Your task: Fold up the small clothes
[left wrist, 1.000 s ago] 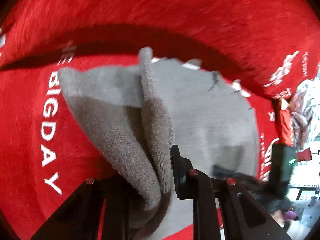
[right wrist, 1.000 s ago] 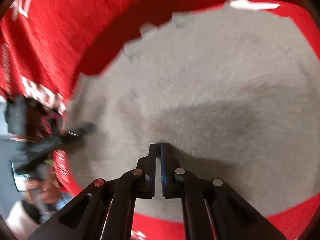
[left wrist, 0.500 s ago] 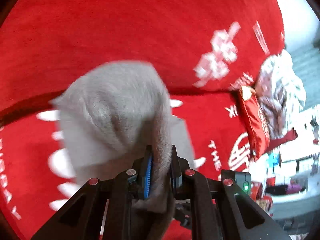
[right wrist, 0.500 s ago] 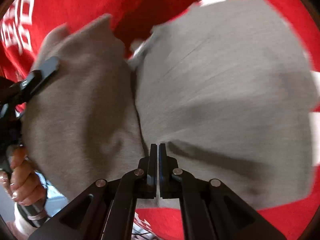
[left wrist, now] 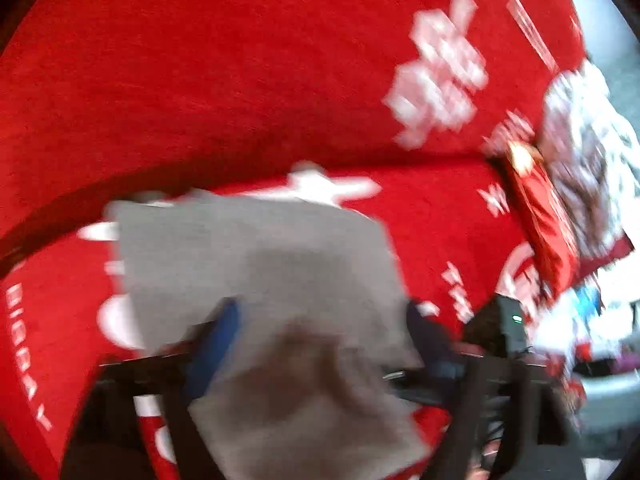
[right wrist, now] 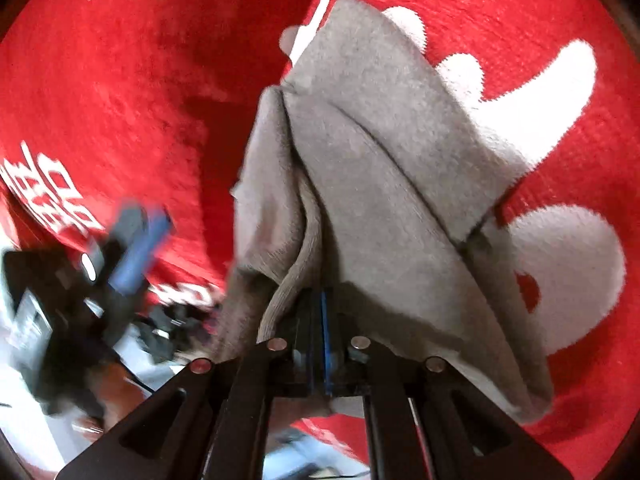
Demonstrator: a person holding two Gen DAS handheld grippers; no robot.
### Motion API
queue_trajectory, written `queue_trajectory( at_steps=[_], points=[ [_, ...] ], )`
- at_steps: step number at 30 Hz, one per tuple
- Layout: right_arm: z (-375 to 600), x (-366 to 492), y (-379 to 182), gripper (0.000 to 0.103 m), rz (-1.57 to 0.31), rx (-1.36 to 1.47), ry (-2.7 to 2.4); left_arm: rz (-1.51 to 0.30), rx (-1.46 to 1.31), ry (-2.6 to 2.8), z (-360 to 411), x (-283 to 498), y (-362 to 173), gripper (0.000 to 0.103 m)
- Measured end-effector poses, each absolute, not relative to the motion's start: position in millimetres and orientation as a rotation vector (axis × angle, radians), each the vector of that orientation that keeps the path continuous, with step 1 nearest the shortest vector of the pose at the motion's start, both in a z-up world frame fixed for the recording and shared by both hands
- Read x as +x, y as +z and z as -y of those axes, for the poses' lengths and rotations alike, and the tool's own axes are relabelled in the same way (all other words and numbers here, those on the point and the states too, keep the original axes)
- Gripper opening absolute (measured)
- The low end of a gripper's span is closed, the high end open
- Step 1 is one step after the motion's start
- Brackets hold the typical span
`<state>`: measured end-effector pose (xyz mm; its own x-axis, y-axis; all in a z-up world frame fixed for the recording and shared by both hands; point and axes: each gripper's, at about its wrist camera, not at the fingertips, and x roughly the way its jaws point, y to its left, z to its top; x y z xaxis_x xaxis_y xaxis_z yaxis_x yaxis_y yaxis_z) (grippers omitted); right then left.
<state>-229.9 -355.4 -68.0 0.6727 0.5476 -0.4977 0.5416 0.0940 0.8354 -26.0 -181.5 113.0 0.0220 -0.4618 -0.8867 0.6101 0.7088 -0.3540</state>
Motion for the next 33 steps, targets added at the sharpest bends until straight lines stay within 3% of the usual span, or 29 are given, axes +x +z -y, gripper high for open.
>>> queue_trajectory(
  at_steps=[1, 3, 8, 15, 17, 18, 19, 26, 33],
  points=[
    [344, -215, -69, 0.041, -0.908, 1.594, 0.008, -1.297, 0.141, -0.804, 168, -19, 114, 0.087],
    [350, -215, -76, 0.058, -0.862, 1.670, 0.033, -1.309, 0.148, -0.738, 149, -8, 111, 0.087],
    [355, -205, -76, 0.058, -0.823, 1.753, 0.096, -1.361, 0.129, -0.565, 102, 14, 81, 0.087],
    [351, -137, -60, 0.058, -1.009, 1.515, 0.173, -1.387, 0.108, -0.452, 74, 19, 54, 0.087],
    [348, -122, -59, 0.053, -1.074, 1.431, 0.168, -1.384, 0.115, -0.433, 76, 17, 50, 0.087],
    [344, -111, -54, 0.026, -1.114, 1.352, 0.159, -1.386, 0.123, -0.426, 76, 17, 49, 0.087],
    [341, -105, -49, 0.014, -1.136, 1.286, 0.151, -1.390, 0.130, -0.421, 78, 17, 48, 0.087],
    [355, -137, 32, 0.013, -0.937, 1.009, 0.121, -1.346, 0.223, -0.511, 110, 5, 52, 0.087],
    [391, -182, -41, 0.015, -1.096, 1.142, -0.100, -1.359, 0.294, -0.548, 132, -7, 31, 0.088]
  ],
)
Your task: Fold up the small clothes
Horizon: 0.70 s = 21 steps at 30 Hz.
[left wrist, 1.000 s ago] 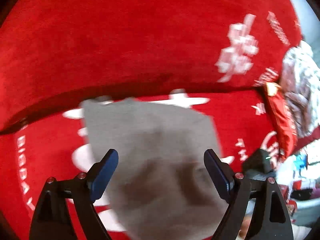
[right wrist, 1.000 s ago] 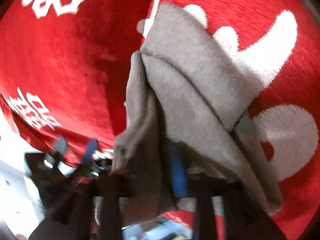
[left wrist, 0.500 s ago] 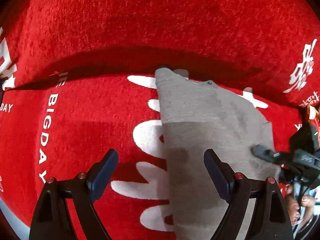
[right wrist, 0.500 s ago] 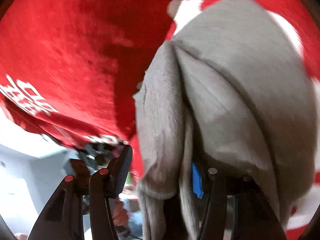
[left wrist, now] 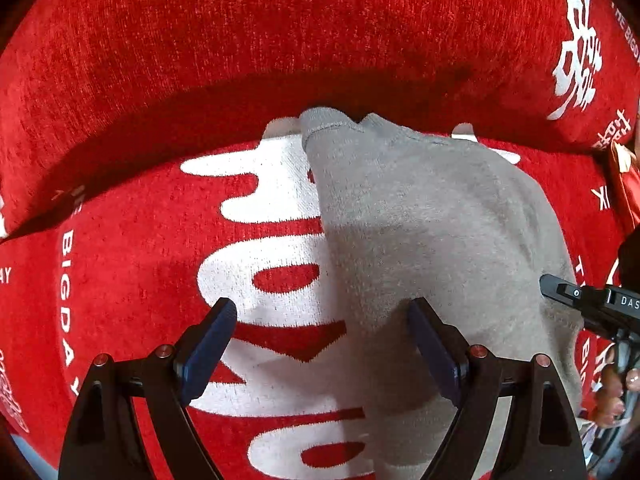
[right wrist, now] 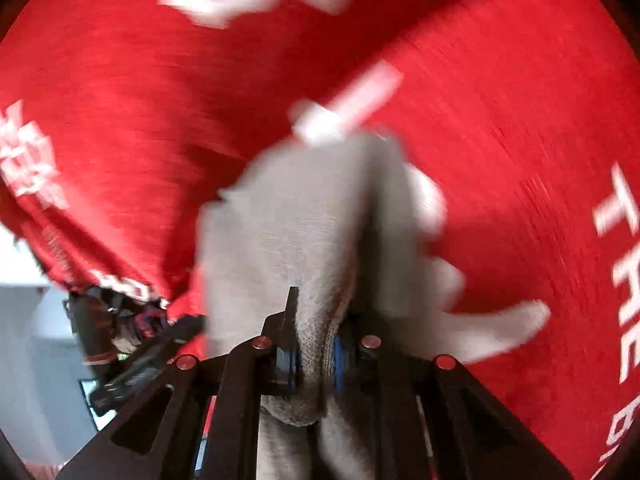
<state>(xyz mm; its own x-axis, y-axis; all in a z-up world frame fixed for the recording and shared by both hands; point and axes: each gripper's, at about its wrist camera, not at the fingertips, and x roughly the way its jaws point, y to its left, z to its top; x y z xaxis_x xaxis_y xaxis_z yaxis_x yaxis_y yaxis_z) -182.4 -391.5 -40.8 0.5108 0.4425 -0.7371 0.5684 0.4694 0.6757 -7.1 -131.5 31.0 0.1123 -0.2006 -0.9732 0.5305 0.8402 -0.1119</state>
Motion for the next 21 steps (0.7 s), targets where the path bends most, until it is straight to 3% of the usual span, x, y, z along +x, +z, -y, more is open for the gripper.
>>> queue_trajectory(
  at_steps=[6, 14, 21],
  points=[
    [389, -180, -28, 0.024, -1.131, 1.061, -0.150, -1.368, 0.336, -0.526, 123, -2, 36, 0.088],
    [385, -205, 20, 0.024, -1.120, 0.993, -0.213, -1.384, 0.352, -0.600, 108, -24, 53, 0.088],
    [341, -226, 34, 0.024, -1.242, 0.793, -0.165, -1.417, 0.373, -0.672, 117, -65, 48, 0.088]
  ],
)
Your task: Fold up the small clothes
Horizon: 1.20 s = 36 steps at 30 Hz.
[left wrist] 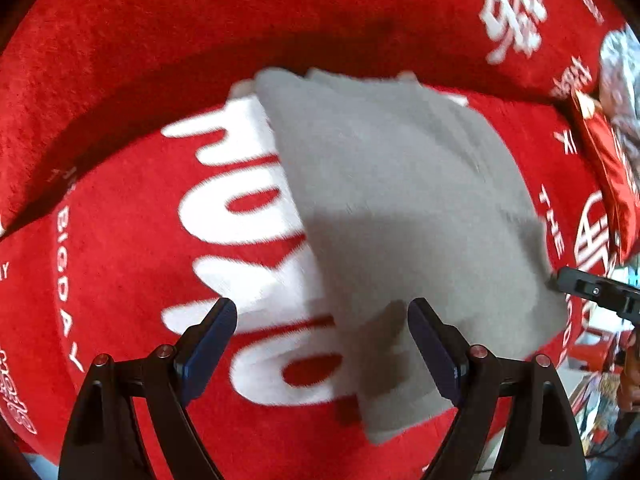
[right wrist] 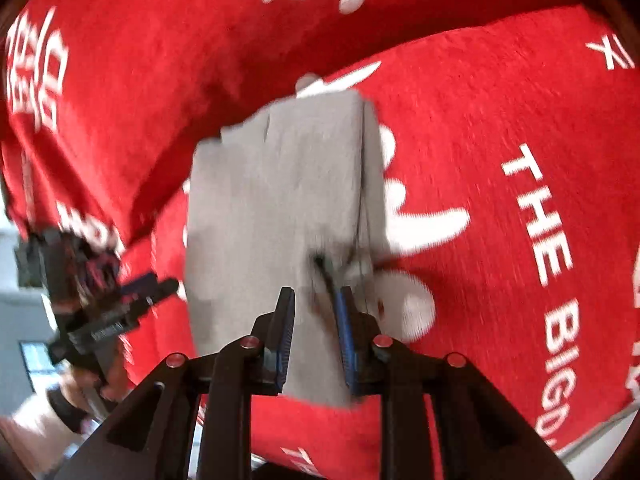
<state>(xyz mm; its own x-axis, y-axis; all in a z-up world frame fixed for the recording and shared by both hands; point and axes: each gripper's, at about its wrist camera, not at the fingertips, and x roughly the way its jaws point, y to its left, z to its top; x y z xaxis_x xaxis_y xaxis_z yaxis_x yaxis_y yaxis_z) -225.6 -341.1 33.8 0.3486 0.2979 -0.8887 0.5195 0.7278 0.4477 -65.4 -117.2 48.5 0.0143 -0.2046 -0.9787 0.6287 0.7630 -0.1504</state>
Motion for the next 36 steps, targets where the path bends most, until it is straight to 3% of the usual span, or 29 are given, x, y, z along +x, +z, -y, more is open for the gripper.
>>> queue_trajectory(
  at_steps=[2, 4, 10, 12, 16, 23, 28, 29, 30, 36],
  points=[
    [334, -232, 23, 0.023, -1.292, 0.745, -0.198, -1.426, 0.416, -0.658, 116, -78, 34, 0.088],
    [332, -241, 3, 0.011, -1.345, 0.711, -0.236, -1.430, 0.445, -0.641, 110, -90, 19, 0.090],
    [348, -269, -20, 0.011, -1.324, 0.841, -0.292, -1.460, 0.414, -0.636, 90, -102, 8, 0.090],
    [354, -279, -25, 0.010, -1.397, 0.798, -0.383, -1.464, 0.419, -0.634, 90, -100, 10, 0.090],
    [368, -297, -4, 0.009, -1.300, 0.907, -0.436, -1.460, 0.432, -0.629, 92, -101, 14, 0.090],
    [341, -228, 38, 0.009, -1.165, 0.765, -0.202, -1.449, 0.378, -0.583, 86, -90, 40, 0.090],
    [331, -188, 11, 0.008, -1.261, 0.708, -0.216, -1.408, 0.335, -0.547, 94, -67, 57, 0.090],
    [334, -189, 1, 0.004, -1.283, 0.724, -0.240, -1.409, 0.333, -0.538, 95, -64, 56, 0.090],
    [339, -192, -6, 0.000, -1.279, 0.756, -0.239, -1.412, 0.331, -0.529, 95, -60, 55, 0.090],
    [343, -200, -9, 0.000, -1.258, 0.820, -0.228, -1.424, 0.321, -0.500, 93, -51, 48, 0.090]
  ],
)
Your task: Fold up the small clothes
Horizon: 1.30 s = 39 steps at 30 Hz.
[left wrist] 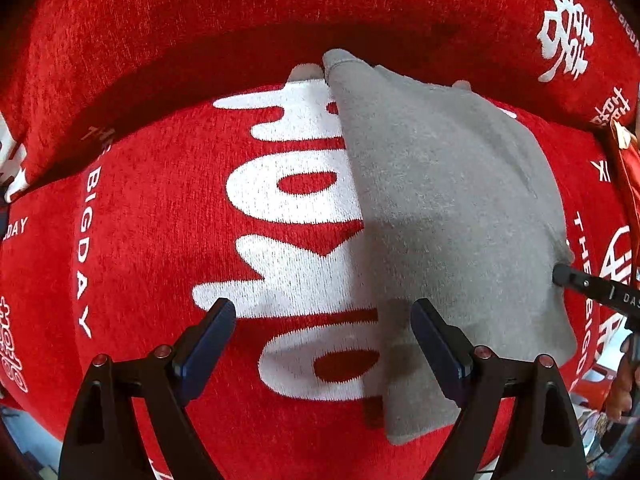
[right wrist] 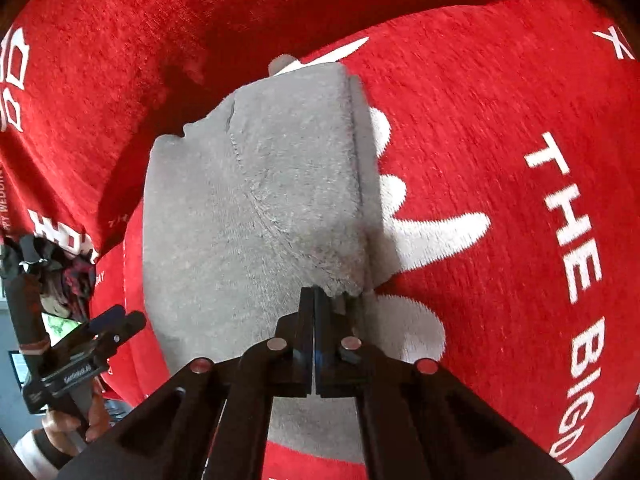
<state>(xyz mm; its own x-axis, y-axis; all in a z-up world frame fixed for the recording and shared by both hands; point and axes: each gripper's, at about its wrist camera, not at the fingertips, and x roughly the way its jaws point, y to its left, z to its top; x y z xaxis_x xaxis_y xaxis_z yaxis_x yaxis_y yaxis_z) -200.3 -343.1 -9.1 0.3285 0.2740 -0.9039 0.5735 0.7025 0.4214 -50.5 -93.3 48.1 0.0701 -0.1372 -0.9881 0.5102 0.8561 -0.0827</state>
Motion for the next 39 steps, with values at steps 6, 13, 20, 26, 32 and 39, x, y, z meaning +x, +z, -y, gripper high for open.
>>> queue_trajectory(
  at_steps=[6, 13, 20, 26, 32, 39],
  points=[
    [347, -204, 1, 0.000, -1.281, 0.864, -0.247, -1.428, 0.329, -0.500, 97, -51, 50, 0.090],
    [353, -201, 22, 0.003, -1.260, 0.860, -0.244, -1.439, 0.332, -0.491, 102, -48, 50, 0.090],
    [367, -204, 21, 0.004, -1.267, 0.875, -0.271, -1.440, 0.352, -0.495, 109, -52, 48, 0.090],
    [373, -209, 15, 0.004, -1.275, 0.896, -0.281, -1.457, 0.345, -0.497, 113, -50, 45, 0.090],
    [383, -210, 10, 0.047, -1.257, 0.915, -0.278, -1.454, 0.231, -0.506, 107, -41, 45, 0.103],
    [406, -203, -6, 0.058, -1.216, 1.005, -0.183, -1.500, 0.080, -0.558, 111, -17, 36, 0.103]
  ],
)
